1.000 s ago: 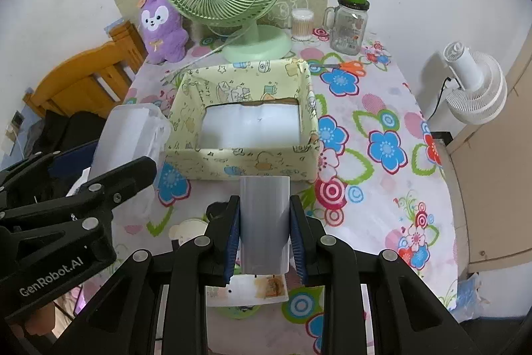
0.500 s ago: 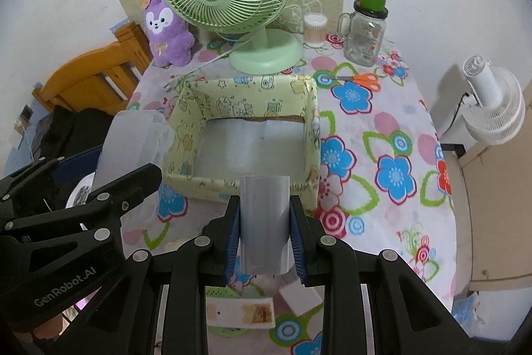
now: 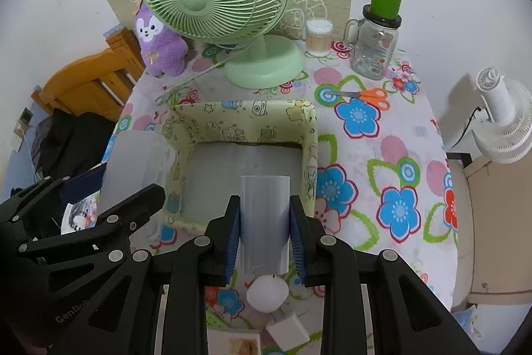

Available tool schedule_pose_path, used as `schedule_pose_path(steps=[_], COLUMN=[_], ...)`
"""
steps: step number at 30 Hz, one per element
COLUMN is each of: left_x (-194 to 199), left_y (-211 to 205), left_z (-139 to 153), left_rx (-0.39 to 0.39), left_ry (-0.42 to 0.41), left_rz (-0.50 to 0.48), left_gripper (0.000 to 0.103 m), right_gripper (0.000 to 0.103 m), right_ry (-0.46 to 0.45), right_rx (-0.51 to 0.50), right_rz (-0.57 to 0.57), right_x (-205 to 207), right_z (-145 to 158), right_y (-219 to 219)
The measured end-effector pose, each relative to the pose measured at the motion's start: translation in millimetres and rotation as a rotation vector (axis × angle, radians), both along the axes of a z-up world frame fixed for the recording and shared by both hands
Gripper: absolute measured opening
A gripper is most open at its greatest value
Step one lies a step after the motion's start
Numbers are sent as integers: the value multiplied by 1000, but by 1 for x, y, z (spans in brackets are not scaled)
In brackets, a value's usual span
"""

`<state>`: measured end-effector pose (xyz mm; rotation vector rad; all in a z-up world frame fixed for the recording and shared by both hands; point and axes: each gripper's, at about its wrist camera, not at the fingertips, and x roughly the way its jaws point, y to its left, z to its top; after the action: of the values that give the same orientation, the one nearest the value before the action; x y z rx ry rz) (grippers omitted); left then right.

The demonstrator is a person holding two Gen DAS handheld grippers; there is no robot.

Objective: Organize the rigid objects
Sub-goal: 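Lift the white container with the left gripper while the right gripper carries the cylinder toward the box, then lower the container into the box with the left gripper while the right gripper releases the cylinder inside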

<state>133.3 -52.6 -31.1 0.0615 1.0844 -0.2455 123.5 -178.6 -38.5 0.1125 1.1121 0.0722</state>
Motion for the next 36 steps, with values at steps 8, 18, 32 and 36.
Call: schedule_pose_path(steps=[8,18,32,36], left_x=[18,34,41,41], left_y=[-2,-8,-14,-13], left_z=[-23,-48,-71,-71], left_rx=[16,60,146,158], left_ry=[46,98,111,107], left_rz=[7,9,3,-4], left_gripper=[62,62,61,62], right_gripper=[30,30,31,31], right_ry=[44,107,147,149], right_rx=[2,-9,-104,-120], right_rz=[-3,-5,16,21], right_x=[22,43,49,49], right_z=[-20,-47,-68,-68], right_y=[-3,-6,5,6])
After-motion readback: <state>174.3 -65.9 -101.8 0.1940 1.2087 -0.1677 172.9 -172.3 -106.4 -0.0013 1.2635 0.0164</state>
